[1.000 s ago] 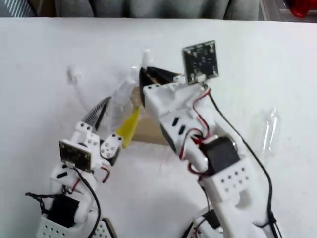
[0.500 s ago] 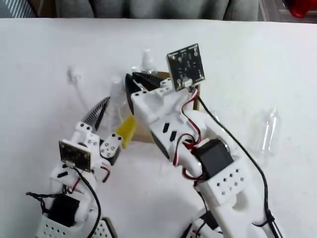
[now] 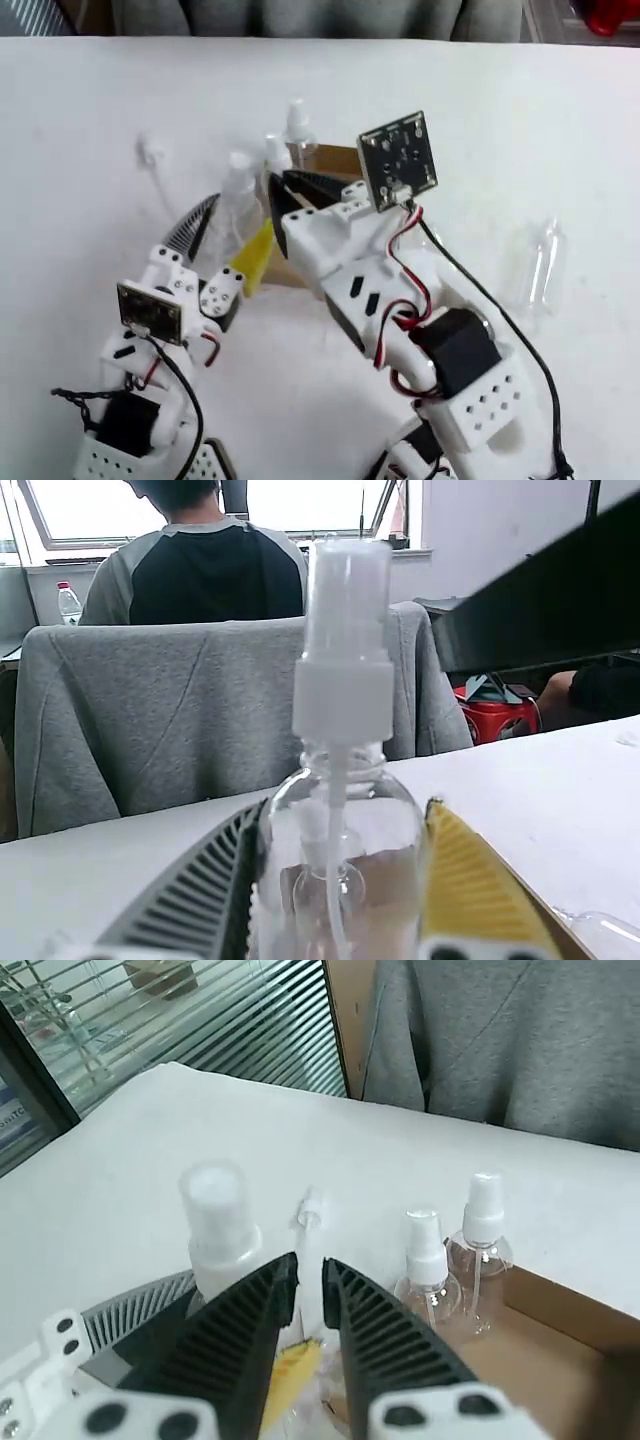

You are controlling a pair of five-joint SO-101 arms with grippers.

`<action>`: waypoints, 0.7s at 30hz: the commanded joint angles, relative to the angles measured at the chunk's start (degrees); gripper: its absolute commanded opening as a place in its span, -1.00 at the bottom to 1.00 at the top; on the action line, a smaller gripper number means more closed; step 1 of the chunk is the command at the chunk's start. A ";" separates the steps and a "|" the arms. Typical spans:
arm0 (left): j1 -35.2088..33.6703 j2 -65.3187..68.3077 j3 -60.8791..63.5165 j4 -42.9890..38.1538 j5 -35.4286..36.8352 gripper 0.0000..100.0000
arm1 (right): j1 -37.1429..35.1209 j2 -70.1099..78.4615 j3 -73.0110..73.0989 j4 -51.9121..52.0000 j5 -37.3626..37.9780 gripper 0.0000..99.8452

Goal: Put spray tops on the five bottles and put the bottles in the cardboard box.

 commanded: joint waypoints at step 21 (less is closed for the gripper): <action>-0.40 -0.57 -0.44 0.44 -0.26 -0.96 | -5.14 16.84 -17.76 -12.53 5.36 -0.97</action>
